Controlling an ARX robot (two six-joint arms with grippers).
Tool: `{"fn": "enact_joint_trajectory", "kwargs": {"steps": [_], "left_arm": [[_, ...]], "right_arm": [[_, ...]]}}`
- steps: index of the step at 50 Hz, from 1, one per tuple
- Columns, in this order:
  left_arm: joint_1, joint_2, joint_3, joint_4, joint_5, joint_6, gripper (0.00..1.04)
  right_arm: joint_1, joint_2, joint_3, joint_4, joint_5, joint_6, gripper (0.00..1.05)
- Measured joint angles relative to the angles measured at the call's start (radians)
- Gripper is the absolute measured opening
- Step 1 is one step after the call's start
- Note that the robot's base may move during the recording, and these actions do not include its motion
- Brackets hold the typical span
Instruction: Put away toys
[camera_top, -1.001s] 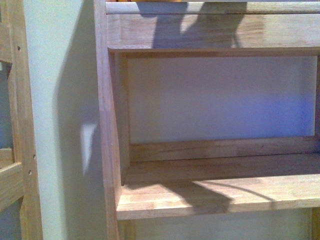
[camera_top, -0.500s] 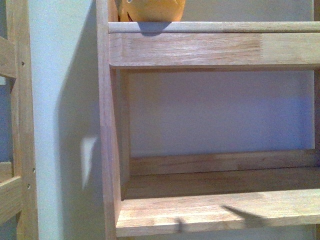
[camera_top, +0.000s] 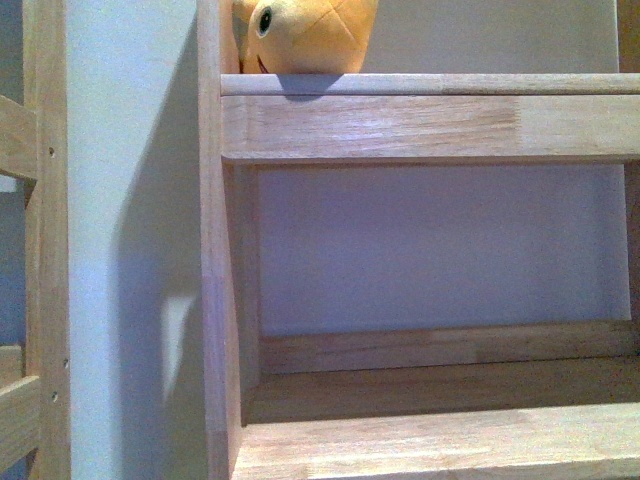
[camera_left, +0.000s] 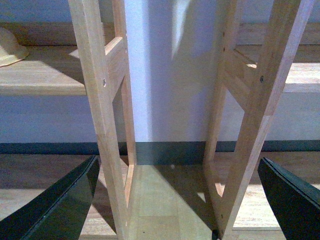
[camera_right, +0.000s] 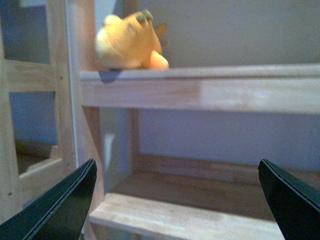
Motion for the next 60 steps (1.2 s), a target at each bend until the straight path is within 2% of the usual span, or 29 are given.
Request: {"fn": "enact_joint_trajectory", "kwargs": {"steps": [4,5,6,9,12,29,60], "left_arm": [[0.000,0.000,0.000,0.000,0.000,0.000,0.98],[0.000,0.000,0.000,0.000,0.000,0.000,0.98],[0.000,0.000,0.000,0.000,0.000,0.000,0.98],[0.000,0.000,0.000,0.000,0.000,0.000,0.98],[0.000,0.000,0.000,0.000,0.000,0.000,0.98],[0.000,0.000,0.000,0.000,0.000,0.000,0.98],[0.000,0.000,0.000,0.000,0.000,0.000,0.98]], "right_arm": [[-0.014,-0.043,-0.093,0.008,0.007,0.008,0.98],[-0.003,-0.052,-0.103,-0.034,0.037,-0.002,0.96],[0.034,-0.066,-0.097,-0.137,0.148,-0.032,0.91],[0.088,-0.082,-0.092,-0.284,0.284,-0.071,0.83],[0.108,-0.100,-0.113,-0.379,0.351,-0.108,0.73],[0.118,-0.205,-0.273,-0.350,0.376,-0.156,0.02],[0.119,-0.280,-0.371,-0.326,0.376,-0.158,0.03]]}}
